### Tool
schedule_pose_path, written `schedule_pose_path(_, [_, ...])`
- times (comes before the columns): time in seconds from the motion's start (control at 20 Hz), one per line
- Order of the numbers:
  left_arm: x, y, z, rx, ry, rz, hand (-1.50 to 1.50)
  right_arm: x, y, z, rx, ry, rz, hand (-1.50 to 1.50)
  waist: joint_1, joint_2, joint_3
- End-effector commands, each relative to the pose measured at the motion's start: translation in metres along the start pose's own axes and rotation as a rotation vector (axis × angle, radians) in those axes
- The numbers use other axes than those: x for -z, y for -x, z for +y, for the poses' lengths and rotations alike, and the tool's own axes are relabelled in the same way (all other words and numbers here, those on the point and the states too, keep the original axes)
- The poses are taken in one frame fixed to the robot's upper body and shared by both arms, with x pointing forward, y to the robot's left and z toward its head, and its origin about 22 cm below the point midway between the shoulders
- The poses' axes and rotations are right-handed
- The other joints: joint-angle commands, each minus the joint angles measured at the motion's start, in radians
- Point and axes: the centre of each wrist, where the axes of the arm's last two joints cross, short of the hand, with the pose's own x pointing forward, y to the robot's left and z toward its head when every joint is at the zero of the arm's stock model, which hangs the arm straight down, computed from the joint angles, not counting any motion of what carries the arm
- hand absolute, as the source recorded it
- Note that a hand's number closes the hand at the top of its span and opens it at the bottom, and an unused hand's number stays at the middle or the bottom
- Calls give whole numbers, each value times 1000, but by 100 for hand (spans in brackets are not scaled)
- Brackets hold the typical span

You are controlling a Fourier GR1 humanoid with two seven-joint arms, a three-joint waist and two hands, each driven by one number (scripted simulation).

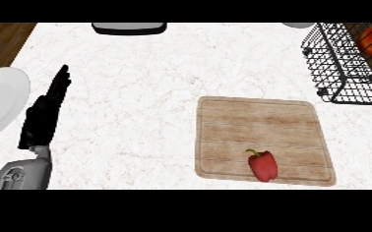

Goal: Pick the tomato from the cutting board and place it in the tiered basket

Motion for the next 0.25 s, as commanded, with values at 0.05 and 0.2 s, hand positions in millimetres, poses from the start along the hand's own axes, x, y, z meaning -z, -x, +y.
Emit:
schedule_pose_path(0.05, [-2, 4, -9, 5, -8, -6, 0, -31, 48, -34, 78, 0, -14, -150, -1, 2, 1])
schedule_pose_path(0.2, [3, -5, -7, -6, 4, 3, 0, -50, 55, -67, 131, -13, -41, -150, -3, 2, 2])
